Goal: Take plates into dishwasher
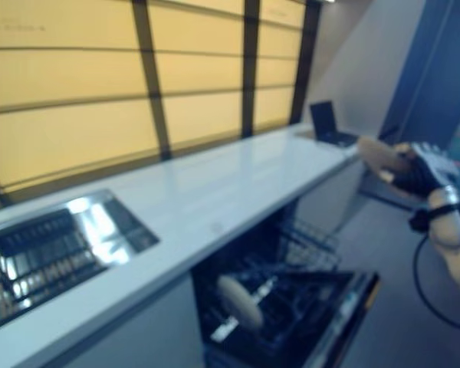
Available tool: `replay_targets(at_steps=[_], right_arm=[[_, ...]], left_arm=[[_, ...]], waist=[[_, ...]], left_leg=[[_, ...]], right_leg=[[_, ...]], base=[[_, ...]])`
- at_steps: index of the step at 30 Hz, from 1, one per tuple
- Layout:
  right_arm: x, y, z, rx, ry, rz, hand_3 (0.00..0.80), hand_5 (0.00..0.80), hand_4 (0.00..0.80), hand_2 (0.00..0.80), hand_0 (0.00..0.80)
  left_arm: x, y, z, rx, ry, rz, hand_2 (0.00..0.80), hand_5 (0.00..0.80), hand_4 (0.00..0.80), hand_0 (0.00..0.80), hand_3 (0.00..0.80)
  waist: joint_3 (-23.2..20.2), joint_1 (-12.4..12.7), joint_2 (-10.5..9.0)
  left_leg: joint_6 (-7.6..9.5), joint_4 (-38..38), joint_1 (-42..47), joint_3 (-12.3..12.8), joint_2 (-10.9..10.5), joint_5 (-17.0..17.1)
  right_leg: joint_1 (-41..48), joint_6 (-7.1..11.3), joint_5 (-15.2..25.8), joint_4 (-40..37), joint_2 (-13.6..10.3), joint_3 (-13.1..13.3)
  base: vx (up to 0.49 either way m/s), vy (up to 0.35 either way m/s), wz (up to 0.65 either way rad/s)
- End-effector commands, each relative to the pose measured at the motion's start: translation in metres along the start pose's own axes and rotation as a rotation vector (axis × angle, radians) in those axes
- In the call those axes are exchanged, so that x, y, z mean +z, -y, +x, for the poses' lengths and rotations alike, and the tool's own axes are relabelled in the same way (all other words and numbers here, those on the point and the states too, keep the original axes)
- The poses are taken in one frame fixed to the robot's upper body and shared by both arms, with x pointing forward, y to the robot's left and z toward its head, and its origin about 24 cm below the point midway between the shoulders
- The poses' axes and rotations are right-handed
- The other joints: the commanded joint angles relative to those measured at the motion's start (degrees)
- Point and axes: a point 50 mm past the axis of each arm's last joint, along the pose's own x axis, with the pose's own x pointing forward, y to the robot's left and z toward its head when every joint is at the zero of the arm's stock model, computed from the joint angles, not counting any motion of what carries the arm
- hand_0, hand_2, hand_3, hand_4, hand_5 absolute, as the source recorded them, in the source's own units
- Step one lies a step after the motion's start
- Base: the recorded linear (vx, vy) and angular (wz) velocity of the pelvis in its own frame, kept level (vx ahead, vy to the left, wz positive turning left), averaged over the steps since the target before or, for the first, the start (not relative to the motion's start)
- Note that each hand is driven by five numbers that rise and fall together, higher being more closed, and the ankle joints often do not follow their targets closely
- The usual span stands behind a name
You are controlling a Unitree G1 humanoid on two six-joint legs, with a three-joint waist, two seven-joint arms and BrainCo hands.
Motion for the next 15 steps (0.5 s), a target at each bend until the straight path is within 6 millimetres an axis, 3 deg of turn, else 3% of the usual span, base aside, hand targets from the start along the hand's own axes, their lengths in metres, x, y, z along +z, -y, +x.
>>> replay_targets(at_steps=[1,4,15], right_arm=[[0.013,0.011,0.008,-0.105,0.029,0.102,0.800,0.800,0.800,0.800,0.800],[0.011,-0.002,0.002,-0.088,-0.002,0.188,0.800,0.800,0.800,0.800,0.800],[0.008,-0.043,-0.010,-0.037,-0.104,0.446,0.800,0.800,0.800,0.800,0.800]], left_arm=[[0.006,-0.021,-0.001,0.035,0.020,0.123,0.000,0.000,0.000,0.000,0.000],[0.012,-0.026,-0.001,0.044,0.032,0.129,0.000,0.000,0.000,0.000,0.000],[0.021,-0.029,0.000,0.040,0.048,0.157,0.000,0.000,0.000,0.000,0.000]], waist=[[-0.7,0.2,-2.25],[-0.4,-0.3,-1.48],[0.9,-1.0,0.60]], left_leg=[[1.26,-1.7,-4.1,0.4,-2.4,-0.3],[1.79,-1.7,-4.3,0.9,-2.4,0.4],[2.35,-2.1,-4.3,-0.7,-4.5,-0.6]], right_leg=[[2.3,-1.79,-4.6,2.0,2.8,0.2],[1.4,-1.93,-3.8,2.1,2.6,0.2],[-1.0,-1.14,-2.3,2.0,0.8,1.1]], base=[[-0.042,0.054,0.00],[-0.074,0.058,0.01],[-0.038,0.052,0.01]])
